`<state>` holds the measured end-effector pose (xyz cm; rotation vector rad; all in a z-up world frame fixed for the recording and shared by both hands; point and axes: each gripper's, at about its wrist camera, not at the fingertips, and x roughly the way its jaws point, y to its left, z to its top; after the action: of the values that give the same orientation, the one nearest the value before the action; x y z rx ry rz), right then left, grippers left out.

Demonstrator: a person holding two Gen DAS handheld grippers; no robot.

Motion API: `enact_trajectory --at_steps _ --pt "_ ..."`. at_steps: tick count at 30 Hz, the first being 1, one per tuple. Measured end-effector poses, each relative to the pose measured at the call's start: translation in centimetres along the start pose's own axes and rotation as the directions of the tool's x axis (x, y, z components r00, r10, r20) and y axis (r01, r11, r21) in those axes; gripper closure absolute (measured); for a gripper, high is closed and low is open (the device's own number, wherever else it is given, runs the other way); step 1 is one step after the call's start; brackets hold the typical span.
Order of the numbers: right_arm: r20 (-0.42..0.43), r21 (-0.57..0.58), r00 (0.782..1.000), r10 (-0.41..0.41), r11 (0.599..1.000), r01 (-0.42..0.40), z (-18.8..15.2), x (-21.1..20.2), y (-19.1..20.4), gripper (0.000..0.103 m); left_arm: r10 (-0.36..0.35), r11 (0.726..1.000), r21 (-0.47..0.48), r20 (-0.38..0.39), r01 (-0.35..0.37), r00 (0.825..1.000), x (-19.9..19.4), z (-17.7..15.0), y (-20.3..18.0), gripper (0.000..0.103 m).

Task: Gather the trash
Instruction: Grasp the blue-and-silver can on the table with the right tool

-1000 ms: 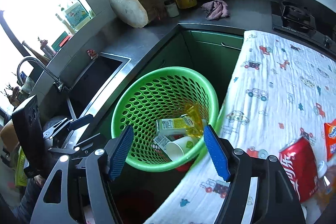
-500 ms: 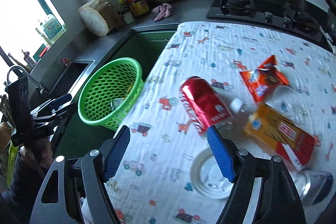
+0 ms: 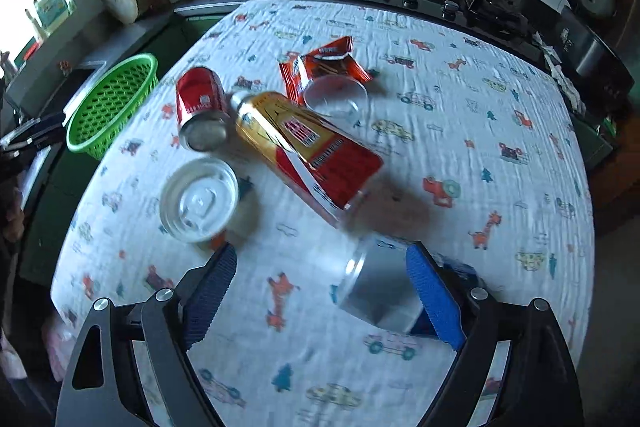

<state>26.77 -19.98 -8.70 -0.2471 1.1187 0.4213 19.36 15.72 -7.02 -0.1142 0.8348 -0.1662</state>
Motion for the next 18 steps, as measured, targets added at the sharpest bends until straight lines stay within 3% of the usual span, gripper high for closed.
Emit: enact_trajectory --at_steps 2,7,12,18 --pt "-0.030 -0.073 0.999 -0.028 0.997 0.025 -0.5 0.4 -0.8 0.018 0.001 1.000 -0.001 -0.004 -0.001 1.000 0.0 -0.2 -0.8 0.018" --pt "-0.122 -0.232 0.993 -0.012 0.973 -0.017 -1.1 1.9 -2.5 0.016 0.016 1.000 -0.011 -0.015 -0.016 1.000 0.1 -0.9 -2.7 0.018" --pt "-0.205 -0.447 0.978 -0.036 0.892 -0.061 -2.1 3.4 -2.1 0.016 0.030 0.999 -0.028 -0.041 -0.031 0.999 0.7 -1.5 -3.8 0.018" --pt "-0.260 -0.560 0.963 -0.070 0.823 -0.092 -2.3 5.6 -2.4 0.014 0.024 0.999 -0.031 -0.075 -0.026 0.997 1.7 -2.1 -5.3 0.018"
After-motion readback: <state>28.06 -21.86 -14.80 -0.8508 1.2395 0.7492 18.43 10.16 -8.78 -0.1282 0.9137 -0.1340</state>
